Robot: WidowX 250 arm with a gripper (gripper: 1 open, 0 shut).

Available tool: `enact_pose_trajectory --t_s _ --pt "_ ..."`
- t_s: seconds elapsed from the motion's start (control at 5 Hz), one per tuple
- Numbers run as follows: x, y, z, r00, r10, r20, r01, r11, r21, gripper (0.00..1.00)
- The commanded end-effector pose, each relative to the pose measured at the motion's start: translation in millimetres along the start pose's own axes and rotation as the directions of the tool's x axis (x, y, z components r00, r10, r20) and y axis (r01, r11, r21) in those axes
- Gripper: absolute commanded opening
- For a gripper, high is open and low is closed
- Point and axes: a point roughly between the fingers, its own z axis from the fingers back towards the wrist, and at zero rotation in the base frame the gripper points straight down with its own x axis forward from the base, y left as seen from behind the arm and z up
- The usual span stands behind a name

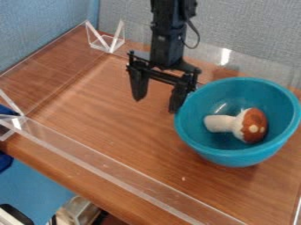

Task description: Put the mushroom in the blue bowl

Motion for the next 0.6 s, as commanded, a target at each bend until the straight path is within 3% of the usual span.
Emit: enact_pose_trajectory --t_s 0.0,0.2,0.4 --pt "9.7 -5.5 10.3 0.999 0.036 0.034 -0.036 0.999 -0.008 1.00" --pt "15.8 -4.3 12.7 0.996 0.081 0.029 -0.081 0.997 -0.015 1.00" --pt "11.6 -9.7 -3.8 0.998 0.059 0.026 -0.059 0.998 -0.011 1.00"
